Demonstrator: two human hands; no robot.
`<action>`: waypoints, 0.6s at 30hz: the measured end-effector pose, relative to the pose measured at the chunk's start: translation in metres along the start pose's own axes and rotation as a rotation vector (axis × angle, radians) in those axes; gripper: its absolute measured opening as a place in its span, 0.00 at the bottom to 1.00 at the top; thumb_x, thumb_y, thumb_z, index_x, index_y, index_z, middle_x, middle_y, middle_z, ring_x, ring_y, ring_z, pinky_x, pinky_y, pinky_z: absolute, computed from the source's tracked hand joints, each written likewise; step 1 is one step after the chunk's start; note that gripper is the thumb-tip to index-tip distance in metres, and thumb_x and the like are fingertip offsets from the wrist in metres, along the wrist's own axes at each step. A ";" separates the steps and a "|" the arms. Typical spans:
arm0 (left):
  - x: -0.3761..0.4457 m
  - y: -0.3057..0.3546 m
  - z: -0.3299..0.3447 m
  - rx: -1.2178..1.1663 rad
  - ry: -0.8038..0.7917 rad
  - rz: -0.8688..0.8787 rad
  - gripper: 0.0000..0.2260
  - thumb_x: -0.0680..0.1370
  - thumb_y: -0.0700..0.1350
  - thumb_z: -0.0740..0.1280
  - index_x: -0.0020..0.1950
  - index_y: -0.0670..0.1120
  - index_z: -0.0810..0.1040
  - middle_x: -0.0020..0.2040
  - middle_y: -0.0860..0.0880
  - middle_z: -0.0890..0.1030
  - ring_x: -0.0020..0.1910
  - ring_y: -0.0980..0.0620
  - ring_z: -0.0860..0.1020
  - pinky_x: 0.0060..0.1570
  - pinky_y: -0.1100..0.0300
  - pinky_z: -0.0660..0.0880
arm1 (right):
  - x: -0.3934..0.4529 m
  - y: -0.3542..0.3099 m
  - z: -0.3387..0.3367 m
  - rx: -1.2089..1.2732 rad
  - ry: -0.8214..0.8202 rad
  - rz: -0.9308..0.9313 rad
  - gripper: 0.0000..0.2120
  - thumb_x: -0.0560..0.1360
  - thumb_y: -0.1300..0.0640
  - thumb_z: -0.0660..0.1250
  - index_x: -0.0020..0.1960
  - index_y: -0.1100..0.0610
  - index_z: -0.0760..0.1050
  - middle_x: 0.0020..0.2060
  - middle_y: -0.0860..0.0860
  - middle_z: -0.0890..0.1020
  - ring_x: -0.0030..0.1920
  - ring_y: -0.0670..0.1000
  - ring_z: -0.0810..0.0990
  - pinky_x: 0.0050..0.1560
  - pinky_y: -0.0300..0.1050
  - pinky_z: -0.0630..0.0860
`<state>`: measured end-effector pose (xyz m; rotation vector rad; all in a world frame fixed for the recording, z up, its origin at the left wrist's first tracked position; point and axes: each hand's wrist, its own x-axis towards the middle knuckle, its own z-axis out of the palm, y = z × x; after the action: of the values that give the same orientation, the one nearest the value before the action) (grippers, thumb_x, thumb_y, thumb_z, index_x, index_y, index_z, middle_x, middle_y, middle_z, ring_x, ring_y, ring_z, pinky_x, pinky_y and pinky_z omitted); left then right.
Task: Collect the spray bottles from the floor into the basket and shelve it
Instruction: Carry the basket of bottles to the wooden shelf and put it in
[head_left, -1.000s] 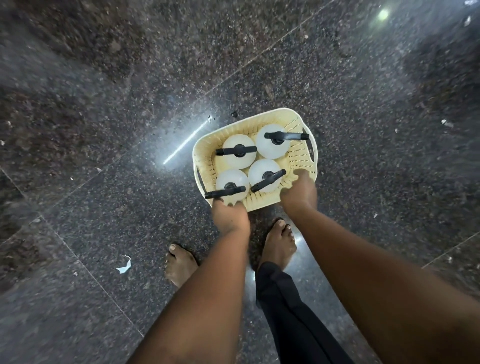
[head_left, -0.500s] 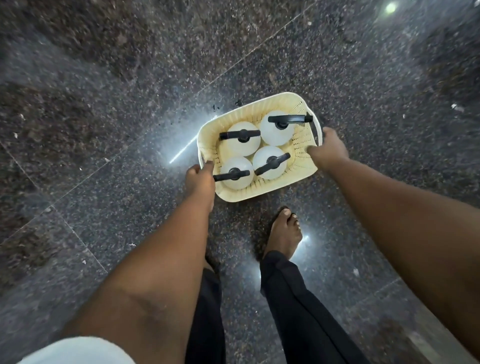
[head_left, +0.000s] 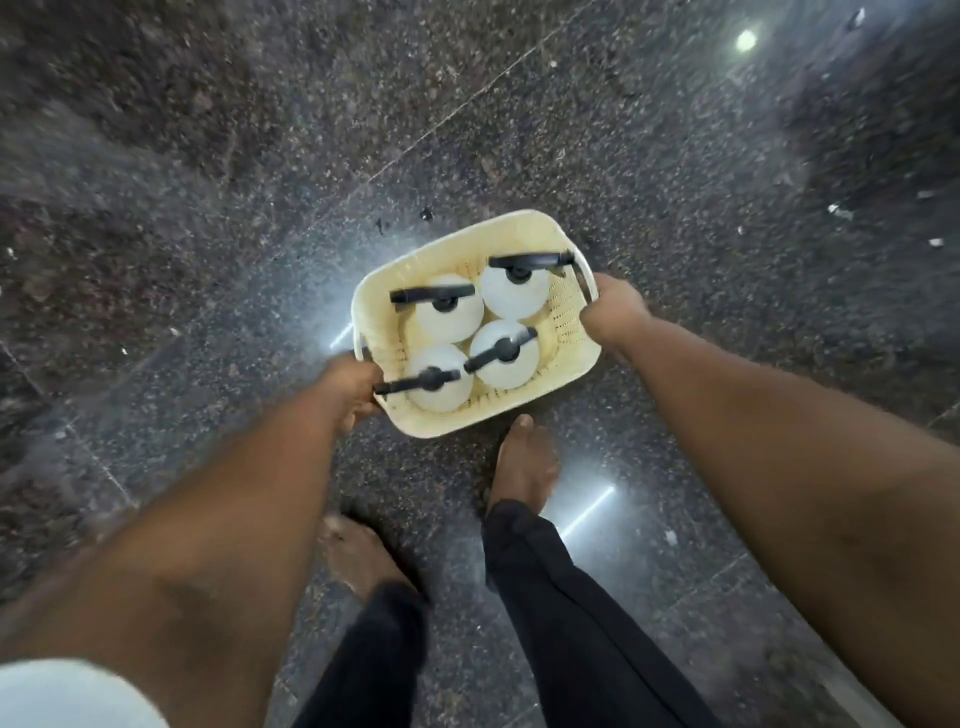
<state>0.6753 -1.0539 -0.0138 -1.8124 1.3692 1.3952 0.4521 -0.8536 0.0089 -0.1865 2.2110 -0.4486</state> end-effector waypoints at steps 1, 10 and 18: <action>-0.012 -0.006 0.003 0.020 0.001 0.002 0.14 0.76 0.36 0.61 0.60 0.38 0.76 0.53 0.38 0.82 0.41 0.42 0.82 0.37 0.53 0.81 | -0.011 0.010 -0.004 0.036 0.001 0.023 0.18 0.72 0.67 0.58 0.59 0.60 0.76 0.53 0.61 0.81 0.53 0.61 0.79 0.54 0.54 0.77; -0.116 -0.039 0.042 0.035 0.011 0.151 0.09 0.74 0.31 0.58 0.47 0.39 0.76 0.47 0.38 0.77 0.46 0.43 0.75 0.43 0.51 0.72 | -0.134 0.106 -0.017 0.339 0.142 0.238 0.21 0.73 0.68 0.56 0.61 0.56 0.76 0.55 0.60 0.80 0.53 0.62 0.79 0.54 0.55 0.78; -0.278 -0.111 0.096 0.159 -0.054 0.314 0.11 0.71 0.28 0.57 0.38 0.41 0.74 0.36 0.41 0.73 0.36 0.44 0.73 0.36 0.56 0.71 | -0.305 0.233 -0.024 0.747 0.261 0.382 0.21 0.73 0.67 0.54 0.60 0.54 0.76 0.50 0.58 0.82 0.49 0.60 0.80 0.49 0.53 0.79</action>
<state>0.7372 -0.8153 0.1814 -1.4946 1.7392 1.4276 0.6295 -0.5449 0.1551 0.7110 2.0967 -1.0780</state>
